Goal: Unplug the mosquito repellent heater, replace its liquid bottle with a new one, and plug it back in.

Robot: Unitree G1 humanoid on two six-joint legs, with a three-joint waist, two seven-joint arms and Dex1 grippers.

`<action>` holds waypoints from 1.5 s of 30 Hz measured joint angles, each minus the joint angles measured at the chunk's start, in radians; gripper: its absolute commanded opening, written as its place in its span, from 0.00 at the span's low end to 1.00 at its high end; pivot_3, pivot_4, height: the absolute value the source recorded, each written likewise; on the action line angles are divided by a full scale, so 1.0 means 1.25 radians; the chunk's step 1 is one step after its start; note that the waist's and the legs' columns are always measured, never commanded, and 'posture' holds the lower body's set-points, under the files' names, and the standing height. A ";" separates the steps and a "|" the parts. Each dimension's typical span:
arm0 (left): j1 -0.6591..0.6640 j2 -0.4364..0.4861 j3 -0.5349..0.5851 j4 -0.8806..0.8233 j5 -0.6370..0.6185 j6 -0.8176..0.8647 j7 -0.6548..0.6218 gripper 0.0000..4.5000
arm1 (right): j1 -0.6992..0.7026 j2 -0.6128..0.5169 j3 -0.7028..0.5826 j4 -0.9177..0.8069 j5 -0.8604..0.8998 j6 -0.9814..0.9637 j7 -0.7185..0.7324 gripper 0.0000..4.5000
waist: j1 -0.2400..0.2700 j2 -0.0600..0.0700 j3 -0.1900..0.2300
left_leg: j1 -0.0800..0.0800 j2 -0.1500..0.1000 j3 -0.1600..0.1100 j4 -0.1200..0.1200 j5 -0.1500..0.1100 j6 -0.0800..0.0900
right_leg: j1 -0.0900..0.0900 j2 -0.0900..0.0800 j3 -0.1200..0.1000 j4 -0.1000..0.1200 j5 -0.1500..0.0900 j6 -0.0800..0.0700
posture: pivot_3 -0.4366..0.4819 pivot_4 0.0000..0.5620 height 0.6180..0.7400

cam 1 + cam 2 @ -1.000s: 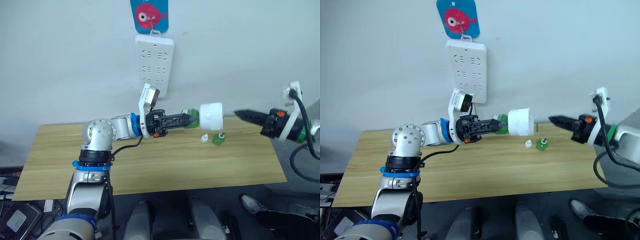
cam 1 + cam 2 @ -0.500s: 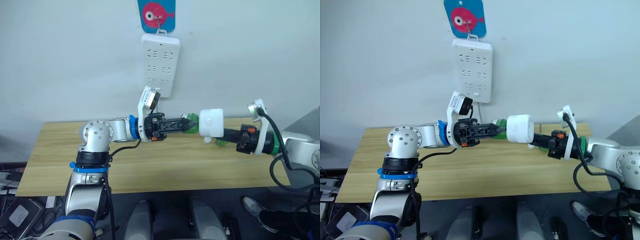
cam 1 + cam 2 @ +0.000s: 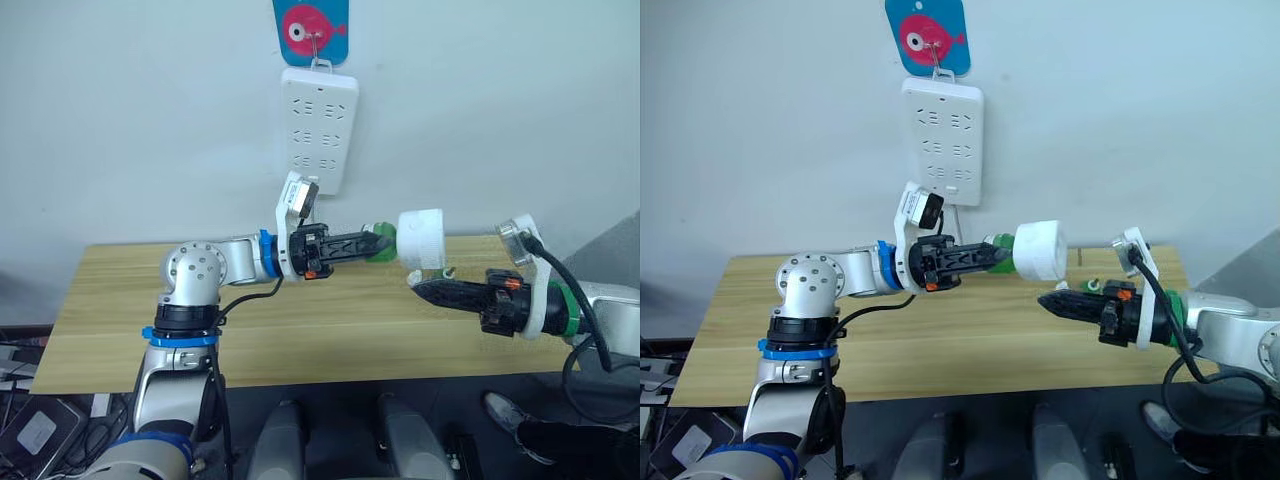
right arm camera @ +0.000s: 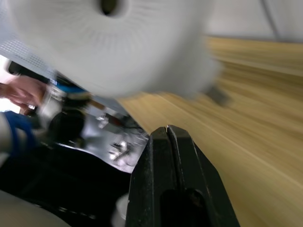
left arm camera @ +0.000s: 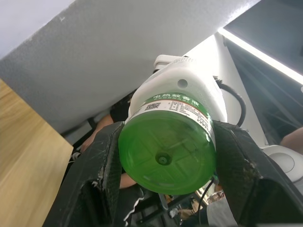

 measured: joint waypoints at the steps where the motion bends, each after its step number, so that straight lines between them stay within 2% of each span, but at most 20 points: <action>1: 0.000 0.010 -0.001 0.000 0.000 0.005 -0.008 0.55 | -0.015 -0.007 -0.006 0.036 -0.042 -0.012 0.019 0.00 | 0.000 0.000 0.000 | 0.000 0.000 0.000 0.000 0.000 0.000 | 0.000 0.000 0.000 0.000 0.000 0.000 | 0.32 0.46 1.00; 5: 0.001 0.038 -0.008 0.000 -0.005 0.034 -0.041 0.55 | -0.089 -0.002 -0.023 0.131 -0.154 -0.053 0.065 0.00 | -0.004 0.000 0.000 | 0.001 0.001 0.000 -0.001 0.000 0.000 | 0.000 0.002 0.000 0.001 0.000 0.000 | 0.32 0.45 1.00; 8: 0.002 0.042 -0.014 -0.004 -0.026 0.058 -0.056 0.55 | -0.137 0.049 -0.016 0.151 -0.206 -0.071 0.073 0.00 | -0.003 0.000 0.000 | 0.001 0.002 0.000 -0.002 0.000 0.000 | 0.000 0.002 -0.001 0.000 0.000 0.000 | 0.32 0.45 1.00; 12: 0.004 0.028 -0.015 -0.009 -0.031 0.063 -0.046 0.55 | -0.154 0.147 0.018 0.133 -0.207 -0.060 0.050 0.00 | -0.002 0.000 0.000 | 0.001 0.001 -0.001 -0.002 0.000 0.000 | -0.001 0.000 0.000 0.000 0.000 0.000 | 0.32 0.45 1.00; 16: 0.000 0.005 -0.005 0.005 -0.031 0.064 -0.015 0.55 | -0.107 0.185 0.024 0.051 -0.152 -0.028 0.008 0.00 | 0.004 0.000 0.000 | 0.000 0.000 -0.002 -0.001 0.000 0.000 | 0.000 -0.001 0.000 0.000 0.000 0.000 | 0.32 0.45 1.00; 22: -0.003 0.006 0.011 0.013 -0.032 0.059 -0.003 0.55 | -0.010 0.176 0.020 -0.027 -0.021 -0.001 -0.053 0.00 | 0.004 0.000 0.000 | 0.000 0.000 -0.002 0.000 0.000 0.000 | 0.000 -0.001 0.000 0.001 0.000 0.000 | 0.32 0.46 1.00; 30: -0.002 0.019 0.002 0.015 0.001 -0.006 -0.022 0.55 | -0.024 0.122 0.024 -0.068 0.219 -0.040 -0.197 0.00 | -0.001 0.000 0.000 | 0.000 0.001 -0.001 -0.001 0.000 0.000 | 0.000 0.000 0.000 0.001 0.000 0.000 | 0.30 0.47 1.00; 34: -0.001 0.022 -0.024 0.016 0.027 -0.032 -0.033 0.55 | -0.039 0.094 0.035 -0.102 0.293 -0.063 -0.235 0.00 | -0.001 0.000 0.000 | 0.000 0.001 -0.001 -0.001 0.000 0.000 | 0.000 0.000 0.000 0.000 0.000 0.000 | 0.30 0.47 1.00; 45: 0.005 0.030 -0.070 0.014 0.066 -0.091 -0.084 0.55 | -0.103 0.057 0.104 -0.149 0.310 -0.106 -0.236 0.00 | -0.002 0.000 0.000 | 0.000 0.001 -0.001 -0.001 0.000 0.000 | 0.000 0.000 0.000 0.000 0.000 0.000 | 0.29 0.48 1.00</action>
